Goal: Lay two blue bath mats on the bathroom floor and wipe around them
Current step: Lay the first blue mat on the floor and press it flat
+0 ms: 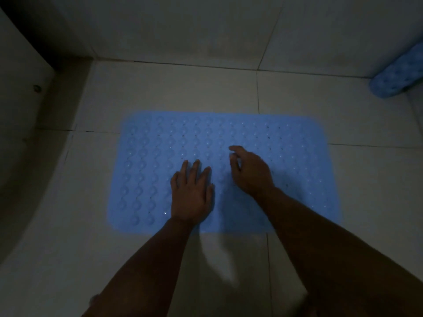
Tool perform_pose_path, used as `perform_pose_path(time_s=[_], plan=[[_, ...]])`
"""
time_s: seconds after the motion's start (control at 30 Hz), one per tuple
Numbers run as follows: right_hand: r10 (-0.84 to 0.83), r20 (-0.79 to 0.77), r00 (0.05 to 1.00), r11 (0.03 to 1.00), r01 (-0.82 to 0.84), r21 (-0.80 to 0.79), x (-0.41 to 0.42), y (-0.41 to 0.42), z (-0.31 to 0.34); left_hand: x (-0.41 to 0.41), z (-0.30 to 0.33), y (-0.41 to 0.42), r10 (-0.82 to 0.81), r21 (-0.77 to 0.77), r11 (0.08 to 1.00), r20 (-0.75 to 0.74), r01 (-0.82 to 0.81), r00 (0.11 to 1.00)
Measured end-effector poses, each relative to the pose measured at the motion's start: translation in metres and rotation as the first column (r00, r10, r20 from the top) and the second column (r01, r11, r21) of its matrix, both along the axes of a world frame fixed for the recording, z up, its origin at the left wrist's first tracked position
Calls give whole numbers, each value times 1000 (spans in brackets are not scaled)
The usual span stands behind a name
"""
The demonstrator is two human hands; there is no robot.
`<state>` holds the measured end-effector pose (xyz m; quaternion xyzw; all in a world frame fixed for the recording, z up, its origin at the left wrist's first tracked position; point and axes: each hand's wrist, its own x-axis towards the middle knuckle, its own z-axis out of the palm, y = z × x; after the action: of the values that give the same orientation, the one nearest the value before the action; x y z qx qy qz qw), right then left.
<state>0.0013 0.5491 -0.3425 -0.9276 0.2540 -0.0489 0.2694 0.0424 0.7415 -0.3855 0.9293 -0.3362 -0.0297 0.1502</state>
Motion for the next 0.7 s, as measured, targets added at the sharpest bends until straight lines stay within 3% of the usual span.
perform_pose_path(time_s=[0.13, 0.23, 0.7], plan=[[-20, 37, 999, 998, 22, -52, -19, -27, -2, -31, -13, -24, -203, -24, 979, -16, 203, 979], [-9, 26, 1000, 997, 10, -72, -28, -40, -2, -46, -19, -44, -268, -53, 962, -22, 267, 963], [-36, 122, 992, 998, 42, -51, -33, -59, -34, -68, -35, -75, -218, 90, 972, -13, 218, 976]])
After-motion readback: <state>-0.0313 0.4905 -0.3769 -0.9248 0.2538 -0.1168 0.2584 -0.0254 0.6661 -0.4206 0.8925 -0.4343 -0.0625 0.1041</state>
